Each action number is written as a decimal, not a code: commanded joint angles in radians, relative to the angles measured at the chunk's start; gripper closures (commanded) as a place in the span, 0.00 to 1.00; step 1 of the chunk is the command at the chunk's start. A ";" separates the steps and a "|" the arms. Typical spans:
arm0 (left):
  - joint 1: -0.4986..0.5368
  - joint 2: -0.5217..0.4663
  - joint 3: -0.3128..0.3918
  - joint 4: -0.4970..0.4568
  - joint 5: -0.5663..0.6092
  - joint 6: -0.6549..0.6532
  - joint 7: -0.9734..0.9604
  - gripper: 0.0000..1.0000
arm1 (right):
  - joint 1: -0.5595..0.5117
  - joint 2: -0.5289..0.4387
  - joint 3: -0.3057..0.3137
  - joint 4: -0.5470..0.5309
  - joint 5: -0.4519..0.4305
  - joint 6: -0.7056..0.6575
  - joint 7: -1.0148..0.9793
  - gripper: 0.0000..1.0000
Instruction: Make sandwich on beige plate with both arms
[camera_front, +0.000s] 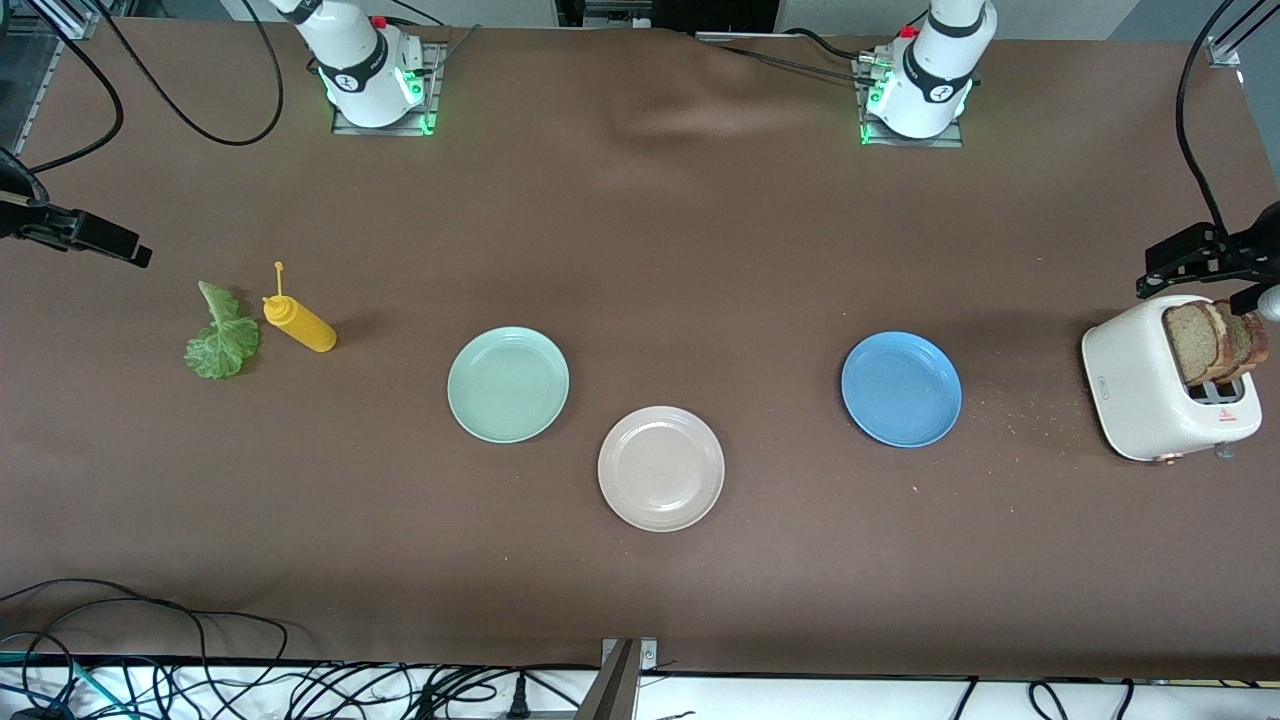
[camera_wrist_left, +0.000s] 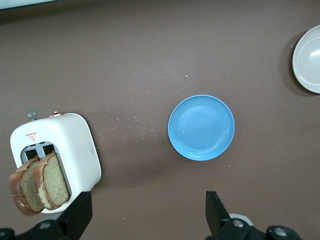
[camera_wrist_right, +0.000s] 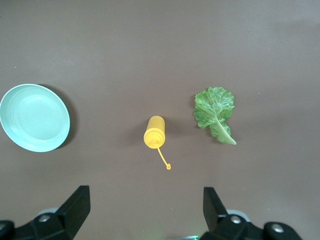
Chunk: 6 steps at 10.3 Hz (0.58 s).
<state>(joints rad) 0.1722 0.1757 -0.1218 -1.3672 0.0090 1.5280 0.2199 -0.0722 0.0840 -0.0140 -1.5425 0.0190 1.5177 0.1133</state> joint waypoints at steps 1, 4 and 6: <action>0.004 -0.005 0.002 0.014 -0.017 -0.018 0.004 0.00 | 0.002 0.007 0.000 0.019 0.010 -0.014 0.005 0.00; 0.004 -0.004 0.001 0.013 -0.015 -0.017 -0.028 0.00 | 0.000 0.003 -0.003 0.021 0.010 -0.016 0.011 0.00; 0.003 -0.004 -0.002 0.013 -0.014 -0.017 -0.063 0.00 | -0.003 0.006 -0.004 0.021 0.012 -0.014 0.016 0.00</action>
<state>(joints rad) 0.1722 0.1757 -0.1213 -1.3672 0.0090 1.5279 0.1864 -0.0725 0.0839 -0.0147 -1.5423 0.0191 1.5177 0.1173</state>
